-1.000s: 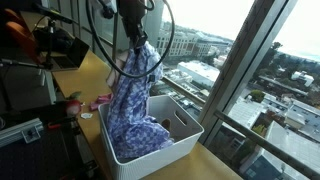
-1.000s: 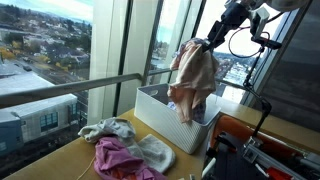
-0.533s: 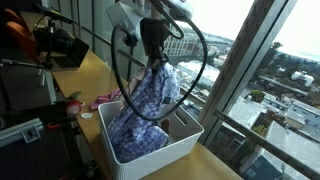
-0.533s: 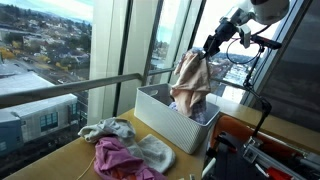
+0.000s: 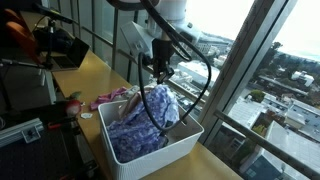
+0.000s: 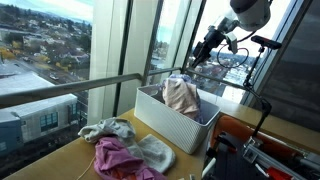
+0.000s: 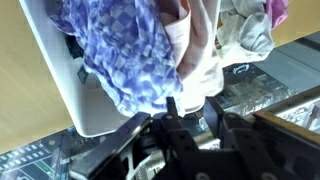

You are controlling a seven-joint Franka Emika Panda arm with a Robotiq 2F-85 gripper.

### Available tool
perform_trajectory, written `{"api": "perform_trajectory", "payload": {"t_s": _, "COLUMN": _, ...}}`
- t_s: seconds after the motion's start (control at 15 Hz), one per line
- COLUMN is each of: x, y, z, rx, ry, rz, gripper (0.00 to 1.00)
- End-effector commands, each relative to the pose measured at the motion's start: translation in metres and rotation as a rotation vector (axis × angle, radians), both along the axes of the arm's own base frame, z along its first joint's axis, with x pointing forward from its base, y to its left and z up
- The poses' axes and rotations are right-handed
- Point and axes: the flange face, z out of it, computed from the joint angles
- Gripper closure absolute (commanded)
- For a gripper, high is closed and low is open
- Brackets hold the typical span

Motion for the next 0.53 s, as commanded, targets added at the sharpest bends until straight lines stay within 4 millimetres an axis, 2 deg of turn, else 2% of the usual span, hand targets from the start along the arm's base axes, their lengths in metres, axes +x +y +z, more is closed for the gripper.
{"api": "perform_trajectory", "payload": {"t_s": 0.0, "x": 0.015, "y": 0.003, "z": 0.017, "rx": -0.003, "ry": -0.021, "rz": 0.03, "gripper": 0.33}}
{"api": "perform_trajectory", "payload": {"t_s": 0.2, "x": 0.02, "y": 0.01, "z": 0.036, "rx": -0.006, "ry": -0.052, "rz": 0.046, "gripper": 0.12}}
{"api": "perform_trajectory", "payload": {"t_s": 0.33, "x": 0.024, "y": 0.033, "z": 0.044, "rx": -0.006, "ry": -0.07, "rz": 0.073, "gripper": 0.0}}
{"api": "perform_trajectory", "payload": {"t_s": 0.47, "x": 0.027, "y": 0.074, "z": 0.038, "rx": -0.007, "ry": -0.077, "rz": 0.126, "gripper": 0.0}}
